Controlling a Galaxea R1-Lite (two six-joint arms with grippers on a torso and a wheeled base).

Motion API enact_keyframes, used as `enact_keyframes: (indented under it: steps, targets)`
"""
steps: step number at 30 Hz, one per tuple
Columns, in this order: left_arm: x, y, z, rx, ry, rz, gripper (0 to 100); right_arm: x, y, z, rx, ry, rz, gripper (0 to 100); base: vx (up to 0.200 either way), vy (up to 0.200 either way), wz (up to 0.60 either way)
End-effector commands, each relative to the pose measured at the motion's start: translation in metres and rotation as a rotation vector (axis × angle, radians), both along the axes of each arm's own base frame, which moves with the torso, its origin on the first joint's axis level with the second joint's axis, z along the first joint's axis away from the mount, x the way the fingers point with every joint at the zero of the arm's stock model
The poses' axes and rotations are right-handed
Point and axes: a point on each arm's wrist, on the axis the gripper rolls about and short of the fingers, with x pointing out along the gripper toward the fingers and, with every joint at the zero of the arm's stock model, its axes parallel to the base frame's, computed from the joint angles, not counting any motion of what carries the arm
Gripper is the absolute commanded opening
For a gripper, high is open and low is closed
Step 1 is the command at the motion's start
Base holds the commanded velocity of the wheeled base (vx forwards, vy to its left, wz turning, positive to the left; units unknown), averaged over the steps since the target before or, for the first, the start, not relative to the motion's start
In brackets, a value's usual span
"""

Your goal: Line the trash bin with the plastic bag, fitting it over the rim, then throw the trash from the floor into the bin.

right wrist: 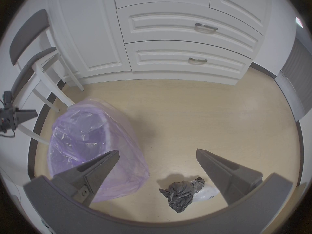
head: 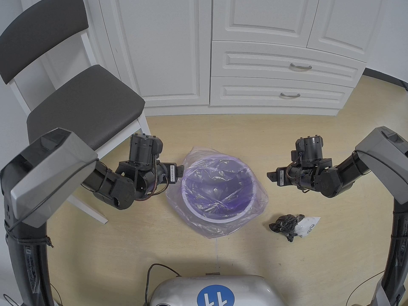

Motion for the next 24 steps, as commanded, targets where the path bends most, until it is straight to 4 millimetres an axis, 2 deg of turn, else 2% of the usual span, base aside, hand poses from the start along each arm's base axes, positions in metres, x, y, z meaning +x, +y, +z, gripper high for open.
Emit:
enact_keyframes:
  steps: [1, 3, 8, 15, 18, 21, 24]
  targets:
    - [0.014, -0.007, -0.047, 0.023, 0.048, 0.008, 100, 0.014, 0.002, -0.027, 0.004, 0.037, -0.015, 100, 0.0, 0.0, 0.0]
    - [0.024, -0.005, -0.056, 0.018, 0.041, 0.025, 100, 0.016, 0.003, -0.031, 0.003, 0.045, -0.016, 100, 0.0, 0.0, 0.0]
    - [0.038, 0.009, -0.055, -0.015, 0.026, 0.078, 100, 0.016, 0.006, -0.041, -0.004, 0.068, -0.01, 100, 0.0, 0.0, 0.0]
    - [0.044, 0.02, -0.05, -0.028, 0.018, 0.102, 100, 0.018, 0.008, -0.063, -0.017, 0.119, -0.001, 100, 0.0, 0.0, 0.0]
    - [0.044, 0.02, -0.049, -0.028, 0.016, 0.101, 100, 0.019, 0.008, -0.077, -0.023, 0.146, 0.002, 100, 0.0, 0.0, 0.0]
    - [0.045, 0.02, -0.046, -0.032, 0.008, 0.101, 100, 0.026, 0.011, -0.101, -0.03, 0.192, 0.01, 100, 0.0, 0.0, 0.0]
    - [0.046, 0.021, -0.048, -0.031, 0.011, 0.104, 100, 0.033, 0.011, -0.111, -0.003, 0.231, -0.006, 100, 0.0, 0.0, 0.0]
